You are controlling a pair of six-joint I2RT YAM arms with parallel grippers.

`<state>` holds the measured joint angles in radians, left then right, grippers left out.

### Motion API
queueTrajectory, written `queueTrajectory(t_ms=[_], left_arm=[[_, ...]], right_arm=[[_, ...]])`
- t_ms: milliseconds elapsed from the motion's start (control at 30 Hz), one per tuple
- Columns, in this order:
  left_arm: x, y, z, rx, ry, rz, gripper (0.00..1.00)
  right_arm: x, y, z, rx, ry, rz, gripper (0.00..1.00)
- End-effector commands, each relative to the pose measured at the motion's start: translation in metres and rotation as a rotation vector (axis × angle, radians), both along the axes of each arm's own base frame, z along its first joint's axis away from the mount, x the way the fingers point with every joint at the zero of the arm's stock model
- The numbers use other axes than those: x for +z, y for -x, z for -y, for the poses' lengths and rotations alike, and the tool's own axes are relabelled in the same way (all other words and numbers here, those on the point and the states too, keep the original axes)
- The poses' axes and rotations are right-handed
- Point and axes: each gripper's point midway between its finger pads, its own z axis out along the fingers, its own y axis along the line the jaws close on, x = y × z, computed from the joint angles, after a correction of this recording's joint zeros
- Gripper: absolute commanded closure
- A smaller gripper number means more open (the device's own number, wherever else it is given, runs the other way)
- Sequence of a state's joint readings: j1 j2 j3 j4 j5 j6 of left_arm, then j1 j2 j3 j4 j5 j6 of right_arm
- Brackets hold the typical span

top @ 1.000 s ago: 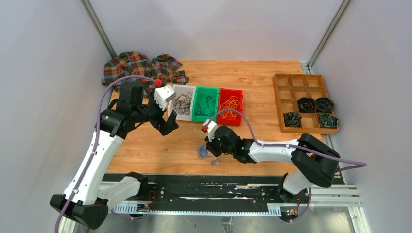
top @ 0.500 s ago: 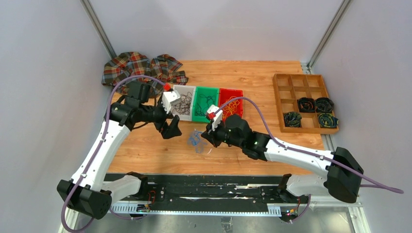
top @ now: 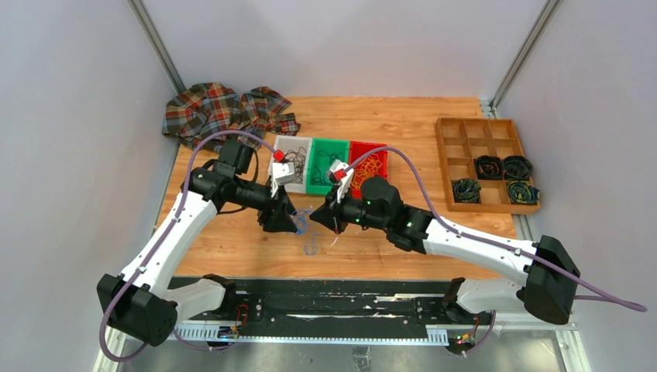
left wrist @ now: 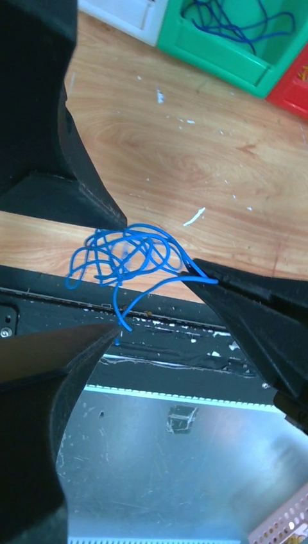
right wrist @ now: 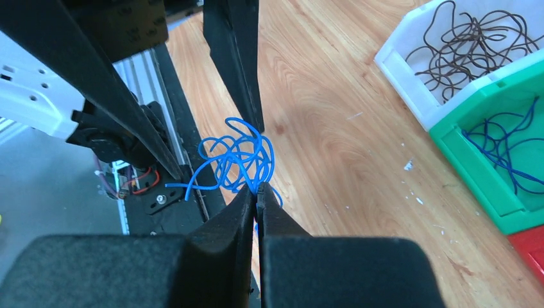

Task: Untangle the cables
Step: Untie the cable.

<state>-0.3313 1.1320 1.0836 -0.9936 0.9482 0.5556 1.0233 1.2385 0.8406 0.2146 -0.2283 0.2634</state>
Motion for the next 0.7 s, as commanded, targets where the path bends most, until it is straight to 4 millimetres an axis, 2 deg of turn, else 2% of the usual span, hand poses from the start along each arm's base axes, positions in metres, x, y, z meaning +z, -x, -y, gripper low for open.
queueTrajectory(t_ms=[0,67,100,167,200,267,433,667], left_arm=[[0.004,0.012,0.007,-0.077,0.050,0.037,0.43],[0.001,0.007,0.006,-0.060,0.037,0.049,0.50],[0.000,0.004,0.006,-0.048,0.032,0.059,0.57],[0.001,0.001,0.006,-0.039,0.031,0.074,0.75],[0.003,0.001,0.006,-0.036,0.036,0.081,0.87],[0.008,0.002,0.006,-0.031,0.043,0.093,0.99],[0.016,-0.004,0.002,0.022,0.027,0.139,0.99],[0.030,-0.018,-0.005,0.124,-0.015,0.169,0.99]], right_arm=[[0.031,0.004,-0.012,0.031,-0.096,-0.025,0.99],[0.034,0.005,-0.013,0.039,-0.106,-0.032,0.99],[0.035,0.007,-0.013,0.047,-0.109,-0.033,0.99],[0.035,0.008,-0.013,0.053,-0.109,-0.039,0.99],[0.033,0.008,-0.012,0.052,-0.104,-0.045,0.99],[0.032,0.008,-0.010,0.046,-0.101,-0.049,0.99],[0.027,-0.004,0.003,-0.021,-0.088,-0.061,0.99],[0.003,-0.036,0.050,-0.265,0.009,-0.059,0.99]])
